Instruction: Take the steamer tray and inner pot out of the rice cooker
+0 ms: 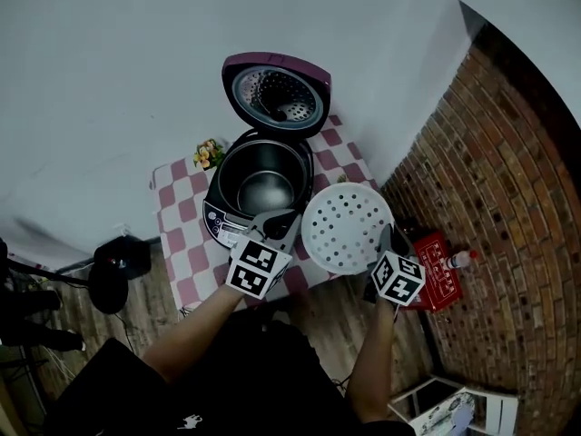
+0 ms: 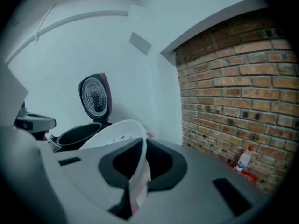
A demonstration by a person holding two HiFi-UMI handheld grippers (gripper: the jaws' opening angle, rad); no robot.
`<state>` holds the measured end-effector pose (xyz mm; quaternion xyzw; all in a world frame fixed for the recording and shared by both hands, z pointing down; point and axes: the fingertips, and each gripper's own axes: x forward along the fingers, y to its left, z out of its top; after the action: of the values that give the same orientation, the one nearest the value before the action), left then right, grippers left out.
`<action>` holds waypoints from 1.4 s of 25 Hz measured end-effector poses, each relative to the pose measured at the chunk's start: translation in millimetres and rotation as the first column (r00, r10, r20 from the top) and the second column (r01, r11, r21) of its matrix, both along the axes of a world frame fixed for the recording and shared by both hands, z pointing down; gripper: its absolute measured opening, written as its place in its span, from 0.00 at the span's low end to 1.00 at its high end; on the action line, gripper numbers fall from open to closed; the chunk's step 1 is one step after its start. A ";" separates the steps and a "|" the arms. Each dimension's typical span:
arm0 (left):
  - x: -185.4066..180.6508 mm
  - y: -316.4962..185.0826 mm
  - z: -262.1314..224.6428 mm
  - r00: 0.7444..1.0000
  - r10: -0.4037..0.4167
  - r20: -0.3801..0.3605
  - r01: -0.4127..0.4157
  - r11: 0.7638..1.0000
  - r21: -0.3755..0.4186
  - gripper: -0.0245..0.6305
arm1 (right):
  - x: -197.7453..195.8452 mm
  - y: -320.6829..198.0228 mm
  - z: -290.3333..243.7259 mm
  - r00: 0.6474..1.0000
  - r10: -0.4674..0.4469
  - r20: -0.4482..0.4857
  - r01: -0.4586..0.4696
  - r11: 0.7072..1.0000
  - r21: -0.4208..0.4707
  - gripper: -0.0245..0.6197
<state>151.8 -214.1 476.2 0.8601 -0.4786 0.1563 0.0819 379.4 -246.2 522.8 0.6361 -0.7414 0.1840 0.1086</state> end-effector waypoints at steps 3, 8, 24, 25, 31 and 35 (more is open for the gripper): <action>11.1 6.4 6.1 1.000 0.020 -0.004 -0.020 1.000 -0.015 0.04 | 2.8 7.2 31.7 1.000 0.017 0.015 -0.016 0.999 -0.044 0.08; 23.5 15.8 17.7 0.999 0.048 0.003 -0.048 0.998 -0.038 0.04 | 10.1 16.0 78.3 0.997 0.057 0.054 -0.051 0.993 -0.110 0.08; 44.9 21.5 48.0 0.993 0.065 0.100 -0.057 0.995 -0.086 0.04 | 10.0 5.7 164.2 0.969 0.153 0.195 -0.109 0.970 -0.219 0.08; 46.5 22.2 48.8 0.992 0.068 0.105 -0.059 0.994 -0.088 0.04 | 10.0 3.8 166.9 0.969 0.153 0.192 -0.109 0.969 -0.221 0.08; 53.2 24.7 53.8 0.989 0.082 0.126 -0.069 0.992 -0.105 0.04 | 9.2 -2.3 187.8 0.977 0.145 0.159 -0.101 0.961 -0.259 0.08; 56.4 25.6 58.1 0.985 0.089 0.146 -0.072 0.991 -0.117 0.04 | 11.0 -1.7 202.4 0.987 0.129 0.098 -0.094 0.949 -0.300 0.09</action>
<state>208.2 -188.5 534.3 0.8586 -0.4388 0.2504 0.0868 390.4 -248.0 725.3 0.6419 -0.6737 0.3349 0.1480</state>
